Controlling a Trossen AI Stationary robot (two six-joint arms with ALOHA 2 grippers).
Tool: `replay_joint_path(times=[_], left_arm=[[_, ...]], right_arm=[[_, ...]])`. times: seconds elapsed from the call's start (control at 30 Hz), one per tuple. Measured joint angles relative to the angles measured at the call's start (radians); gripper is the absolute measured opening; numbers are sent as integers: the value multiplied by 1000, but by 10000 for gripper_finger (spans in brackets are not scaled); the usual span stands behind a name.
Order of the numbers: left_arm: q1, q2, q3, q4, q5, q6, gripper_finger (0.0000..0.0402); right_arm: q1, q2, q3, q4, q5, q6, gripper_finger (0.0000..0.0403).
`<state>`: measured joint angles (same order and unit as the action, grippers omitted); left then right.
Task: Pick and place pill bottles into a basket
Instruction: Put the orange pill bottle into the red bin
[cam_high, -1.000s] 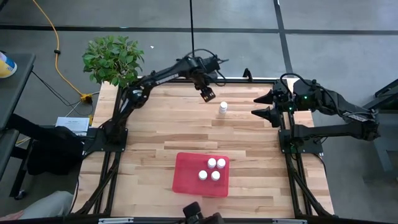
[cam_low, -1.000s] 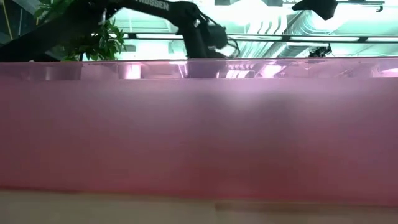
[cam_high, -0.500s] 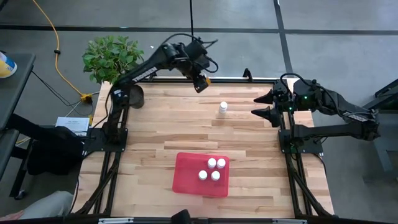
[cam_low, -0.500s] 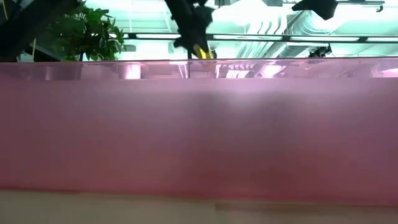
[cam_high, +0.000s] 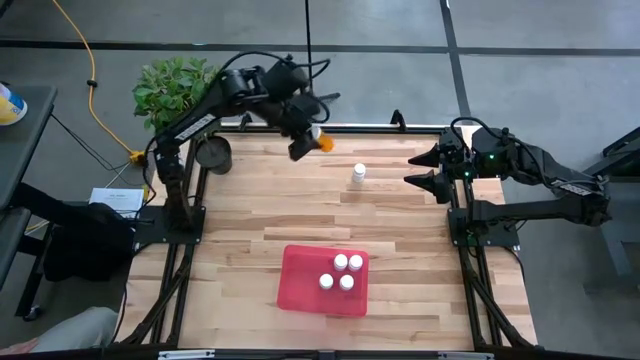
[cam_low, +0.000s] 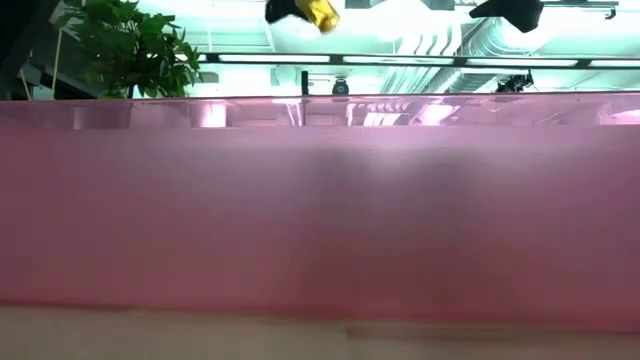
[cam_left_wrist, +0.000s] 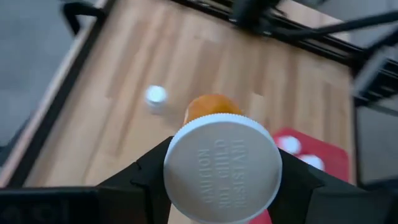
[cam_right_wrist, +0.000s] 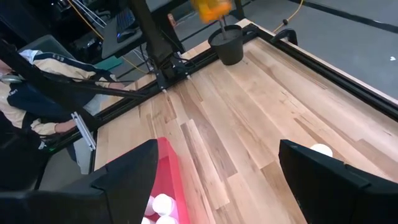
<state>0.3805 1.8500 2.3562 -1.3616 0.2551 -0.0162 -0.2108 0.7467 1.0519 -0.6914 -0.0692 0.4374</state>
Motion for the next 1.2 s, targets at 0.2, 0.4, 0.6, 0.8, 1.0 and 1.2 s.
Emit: replay_joint_path(times=[0.2, 0.4, 0.6, 0.8, 1.0, 1.2], left_arm=[[-113, -65, 0, -86, 42, 7, 231], [-270, -89, 0, -143, 23, -17, 252], [-429, -90, -12, -156, -36, -66, 227], [-562, -90, -77, -151, -147, -122, 248], [-671, -90, -213, -100, -227, -170, 251], [-724, -89, -404, 14, -272, -217, 230]], right_arm=[[0, 0, 0, 0, 0, 8, 323], [0, 0, 0, 0, 9, 11, 323], [0, 0, 0, 0, 10, 34, 323], [0, 1, 0, 0, 10, 60, 323], [0, 19, 0, 1, 8, 81, 323], [9, 63, 0, 9, -12, 112, 323]])
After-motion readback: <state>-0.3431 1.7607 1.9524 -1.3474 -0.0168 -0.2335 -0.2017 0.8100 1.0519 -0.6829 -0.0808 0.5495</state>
